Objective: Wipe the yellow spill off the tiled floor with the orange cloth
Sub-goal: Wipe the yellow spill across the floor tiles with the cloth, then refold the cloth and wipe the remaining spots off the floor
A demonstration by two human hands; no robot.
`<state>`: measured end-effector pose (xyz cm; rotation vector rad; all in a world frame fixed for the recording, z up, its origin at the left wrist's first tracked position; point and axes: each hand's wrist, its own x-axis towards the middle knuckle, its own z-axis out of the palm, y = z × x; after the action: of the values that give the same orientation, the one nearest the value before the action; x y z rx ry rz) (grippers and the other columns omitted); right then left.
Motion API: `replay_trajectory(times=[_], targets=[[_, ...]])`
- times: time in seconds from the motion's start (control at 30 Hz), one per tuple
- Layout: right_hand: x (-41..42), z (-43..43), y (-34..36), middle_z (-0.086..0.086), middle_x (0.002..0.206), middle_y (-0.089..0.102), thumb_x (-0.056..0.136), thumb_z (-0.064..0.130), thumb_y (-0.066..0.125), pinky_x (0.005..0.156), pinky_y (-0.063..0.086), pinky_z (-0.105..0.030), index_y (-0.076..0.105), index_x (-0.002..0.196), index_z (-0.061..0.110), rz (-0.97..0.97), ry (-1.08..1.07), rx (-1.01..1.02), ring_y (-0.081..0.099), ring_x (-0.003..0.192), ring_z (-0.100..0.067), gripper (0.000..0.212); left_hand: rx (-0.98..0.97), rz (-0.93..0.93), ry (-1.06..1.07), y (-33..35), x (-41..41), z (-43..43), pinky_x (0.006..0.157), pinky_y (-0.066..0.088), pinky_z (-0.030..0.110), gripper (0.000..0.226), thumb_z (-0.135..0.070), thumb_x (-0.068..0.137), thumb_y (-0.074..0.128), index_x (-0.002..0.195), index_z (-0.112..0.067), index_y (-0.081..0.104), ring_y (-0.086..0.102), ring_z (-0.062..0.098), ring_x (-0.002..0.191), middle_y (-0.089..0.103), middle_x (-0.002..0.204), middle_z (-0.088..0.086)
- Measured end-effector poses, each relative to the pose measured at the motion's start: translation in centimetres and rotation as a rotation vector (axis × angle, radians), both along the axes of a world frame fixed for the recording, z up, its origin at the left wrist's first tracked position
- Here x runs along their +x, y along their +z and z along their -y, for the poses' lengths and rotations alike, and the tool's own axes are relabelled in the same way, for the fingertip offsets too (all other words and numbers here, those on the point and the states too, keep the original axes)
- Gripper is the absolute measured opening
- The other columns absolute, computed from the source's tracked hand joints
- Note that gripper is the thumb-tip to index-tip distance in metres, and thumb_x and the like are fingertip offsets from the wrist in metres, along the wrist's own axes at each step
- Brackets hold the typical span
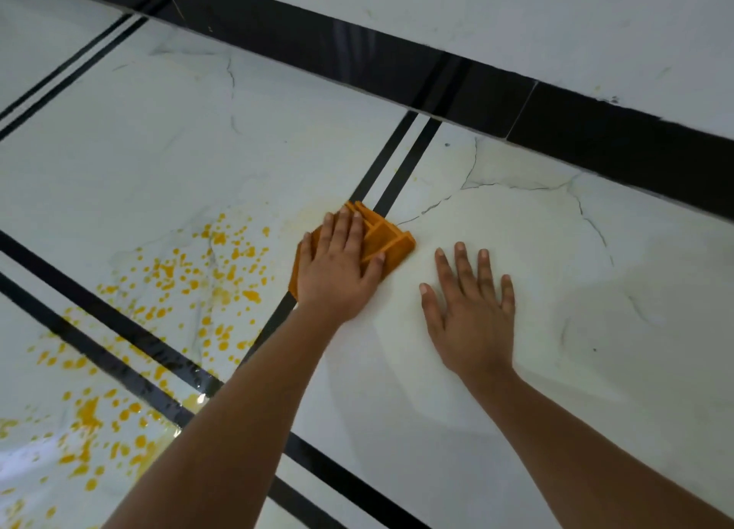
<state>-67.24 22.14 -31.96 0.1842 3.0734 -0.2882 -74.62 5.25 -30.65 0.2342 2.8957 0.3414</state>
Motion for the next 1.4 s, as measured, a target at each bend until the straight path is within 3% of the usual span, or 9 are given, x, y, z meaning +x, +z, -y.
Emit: replay_trajectory(times=[0.1,0.2,0.33,0.47,0.63,0.73,0.83,1.1,1.4], targets=[[-0.2,0.0,0.1,-0.003,0.155,0.021,0.092,0.053,0.009,0.114,0.006,-0.048,0.024,0.147,0.024,0.011,0.020,-0.018,0.011,0.145,-0.027,0.064,0.122,0.035,-0.002,1.0,1.3,-0.3,0.115,0.007,0.044,0.065,-0.052,0.094,0.033,0.149,-0.023,0.016,0.008,0.020,0.144,0.014,0.157,-0.002],[0.0,-0.1,0.4,-0.003,0.156,0.021,0.089,0.053,0.002,0.114,0.001,-0.046,0.024,0.147,0.023,0.012,0.035,-0.072,0.009,0.145,-0.025,0.069,0.279,0.031,0.267,2.7,-0.2,-1.0,0.105,0.029,0.050,0.057,-0.038,0.093,0.047,0.144,-0.020,0.029,0.037,0.029,0.130,0.044,0.141,0.005],[0.6,-0.5,2.1,-0.004,0.154,0.026,0.086,0.054,-0.001,0.116,0.000,-0.037,0.027,0.147,0.019,0.024,0.133,-0.220,0.013,0.145,-0.021,0.075,0.228,0.180,0.409,5.7,-1.1,-2.2,0.097,0.040,0.044,0.033,-0.017,0.086,0.056,0.119,-0.014,0.054,0.052,0.029,0.110,0.059,0.115,0.008],[3.1,-1.7,9.5,-0.003,0.151,0.032,0.098,0.044,0.032,0.116,0.010,-0.034,0.028,0.146,0.018,0.100,0.135,-0.503,0.021,0.143,-0.019,0.055,0.289,0.234,0.412,12.2,2.4,-3.8,0.086,0.048,0.035,0.017,-0.013,0.082,0.059,0.097,-0.012,0.067,0.058,0.024,0.095,0.060,0.091,0.005],[5.0,-4.0,21.8,-0.005,0.145,0.043,0.088,0.040,0.059,0.113,0.026,-0.042,0.029,0.146,0.022,0.258,0.062,-0.658,0.025,0.141,-0.023,0.068,0.371,0.353,0.232,23.2,8.2,-6.5,0.062,0.043,0.019,0.017,-0.005,0.079,0.061,0.091,-0.006,0.072,0.057,0.016,0.080,0.066,0.087,0.008],[6.5,-5.5,31.8,-0.003,0.118,0.062,0.085,0.037,0.064,0.094,0.045,-0.033,0.053,0.127,0.022,0.368,-0.006,-0.672,0.057,0.111,-0.022,0.045,0.514,0.385,0.230,32.8,11.0,-7.9,0.074,0.045,0.023,0.015,-0.006,0.080,0.063,0.090,-0.012,0.073,0.060,0.015,0.085,0.069,0.087,0.005],[8.5,-6.4,41.0,0.002,0.088,0.060,0.088,0.035,0.061,0.075,0.043,-0.026,0.061,0.098,0.019,0.364,-0.032,-0.640,0.061,0.086,-0.020,0.019,0.620,0.389,0.229,42.2,13.5,-8.8,0.085,0.046,0.030,0.014,-0.009,0.081,0.066,0.092,-0.015,0.072,0.061,0.017,0.093,0.067,0.086,-0.001],[16.3,-5.0,69.5,-0.004,0.092,0.066,0.089,0.027,0.061,0.079,0.044,-0.029,0.065,0.096,0.011,0.336,-0.025,-0.733,0.060,0.086,-0.021,0.017,0.730,0.261,0.356,69.2,22.4,-7.6,0.092,0.044,0.026,0.041,-0.006,0.079,0.065,0.120,-0.012,0.062,0.056,0.020,0.113,0.063,0.119,0.007],[25.8,3.1,82.5,-0.010,0.085,0.064,0.089,0.021,0.060,0.071,0.045,-0.030,0.065,0.090,0.003,0.293,-0.039,-0.794,0.058,0.077,-0.020,0.018,0.819,0.079,0.519,80.4,34.8,0.6,0.096,0.039,0.026,0.043,-0.026,0.089,0.060,0.130,-0.015,0.051,0.051,0.015,0.119,0.058,0.128,0.005]])
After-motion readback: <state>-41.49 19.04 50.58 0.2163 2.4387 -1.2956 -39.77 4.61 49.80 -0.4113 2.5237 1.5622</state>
